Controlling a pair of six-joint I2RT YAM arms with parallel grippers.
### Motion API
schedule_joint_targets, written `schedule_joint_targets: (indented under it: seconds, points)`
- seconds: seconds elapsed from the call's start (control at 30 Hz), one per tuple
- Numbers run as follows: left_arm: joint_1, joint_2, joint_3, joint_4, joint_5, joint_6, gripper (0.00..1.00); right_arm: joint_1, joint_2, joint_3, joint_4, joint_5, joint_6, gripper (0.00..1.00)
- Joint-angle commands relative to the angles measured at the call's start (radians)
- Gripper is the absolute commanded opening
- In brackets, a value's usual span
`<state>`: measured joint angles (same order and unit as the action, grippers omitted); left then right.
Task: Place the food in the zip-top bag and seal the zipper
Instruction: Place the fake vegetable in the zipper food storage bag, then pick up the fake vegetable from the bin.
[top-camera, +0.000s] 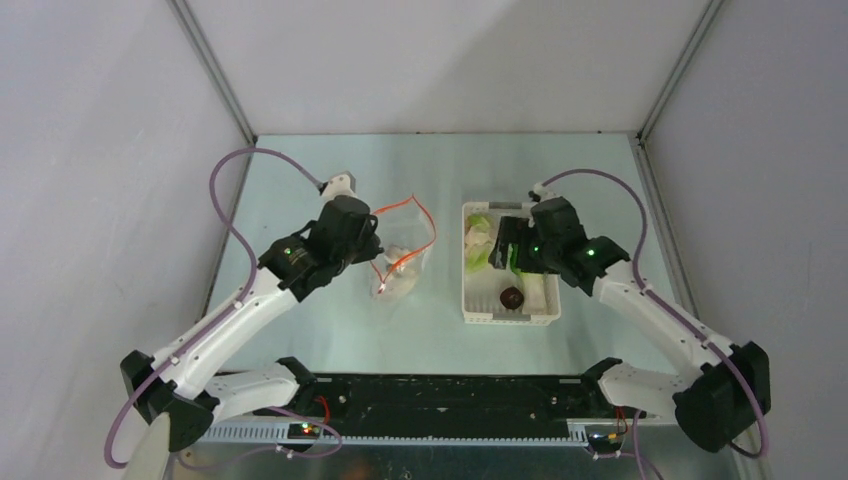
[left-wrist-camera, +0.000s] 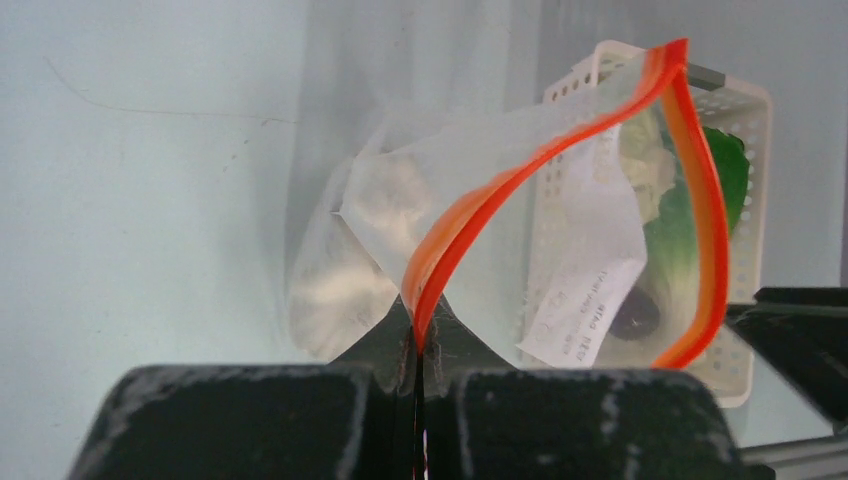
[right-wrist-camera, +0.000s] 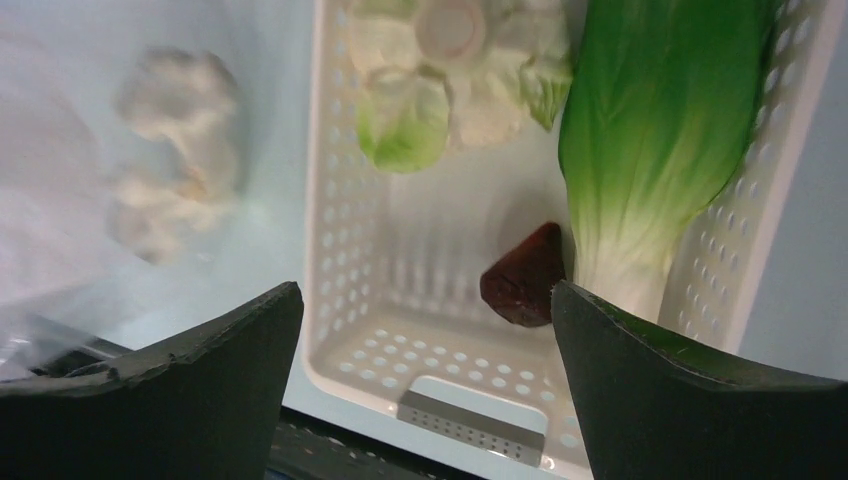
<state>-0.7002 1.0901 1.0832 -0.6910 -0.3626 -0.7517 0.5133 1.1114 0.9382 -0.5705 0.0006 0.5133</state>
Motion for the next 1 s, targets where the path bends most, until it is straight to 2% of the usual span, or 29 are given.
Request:
schedule_joint_targets:
  seconds: [0.0, 0.07, 0.33, 0.57, 0.97]
  points:
    - [0.016, -0.041, 0.038, -0.02, -0.055, 0.02, 0.0, 0.09, 0.073, -0.007, -0.061, 0.054, -0.068, 1.0]
    - [0.016, -0.039, 0.032, -0.016, -0.047, 0.019, 0.0, 0.149, 0.121, -0.007, -0.075, 0.098, -0.067, 0.99]
    - [0.019, -0.034, 0.005, 0.001, -0.011, 0.009, 0.0, 0.176, 0.288, -0.011, -0.091, 0.12, 0.024, 0.88]
    - [0.018, -0.039, -0.013, 0.032, 0.016, 0.007, 0.0, 0.184, 0.302, -0.021, -0.129, 0.22, 0.079, 0.87]
    - [0.018, -0.026, -0.002, 0.038, 0.03, 0.008, 0.0, 0.178, 0.385, -0.056, -0.067, 0.202, 0.081, 0.79]
